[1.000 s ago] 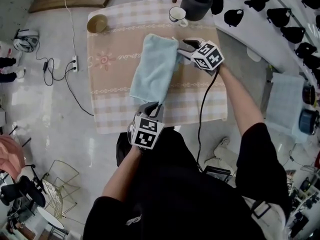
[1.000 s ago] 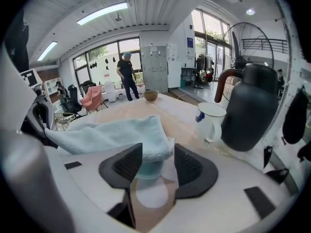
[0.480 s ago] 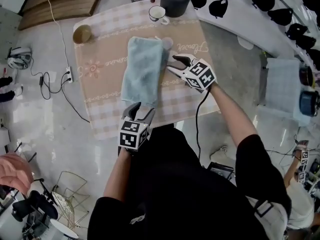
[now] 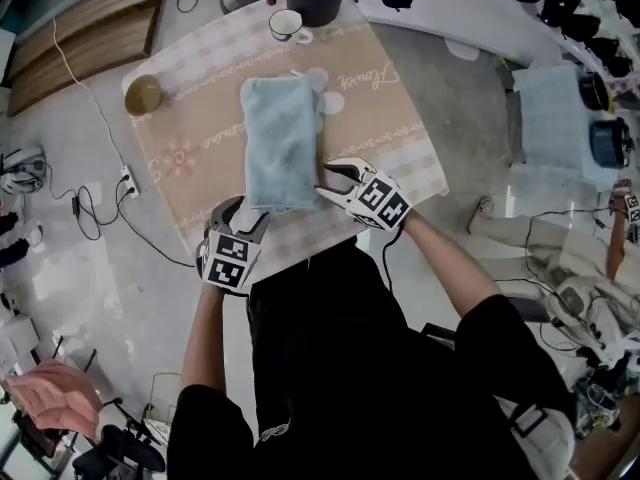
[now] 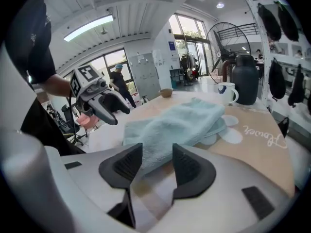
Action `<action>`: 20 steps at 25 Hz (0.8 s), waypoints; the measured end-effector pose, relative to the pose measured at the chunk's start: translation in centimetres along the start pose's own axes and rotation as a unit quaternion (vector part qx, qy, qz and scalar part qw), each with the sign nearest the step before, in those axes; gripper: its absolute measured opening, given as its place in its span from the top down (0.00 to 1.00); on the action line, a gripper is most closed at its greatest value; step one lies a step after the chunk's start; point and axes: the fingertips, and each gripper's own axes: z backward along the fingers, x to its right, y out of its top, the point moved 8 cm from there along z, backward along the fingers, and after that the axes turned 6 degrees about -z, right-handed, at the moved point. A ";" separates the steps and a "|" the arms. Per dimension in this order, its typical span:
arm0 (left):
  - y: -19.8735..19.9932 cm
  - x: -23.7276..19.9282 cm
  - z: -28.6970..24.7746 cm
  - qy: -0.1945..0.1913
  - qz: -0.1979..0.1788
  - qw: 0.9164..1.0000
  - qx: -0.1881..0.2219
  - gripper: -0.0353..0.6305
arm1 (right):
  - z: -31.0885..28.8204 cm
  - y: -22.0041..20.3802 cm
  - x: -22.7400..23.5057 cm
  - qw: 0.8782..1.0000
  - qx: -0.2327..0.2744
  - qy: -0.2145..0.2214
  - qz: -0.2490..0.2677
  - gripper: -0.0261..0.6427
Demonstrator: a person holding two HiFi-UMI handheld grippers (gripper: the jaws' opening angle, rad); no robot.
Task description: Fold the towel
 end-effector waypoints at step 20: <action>-2.1 -0.6 -4.1 -0.134 -0.390 0.908 -0.066 0.61 | -4.4 -3.4 -8.7 0.989 -0.108 -0.070 0.075 0.69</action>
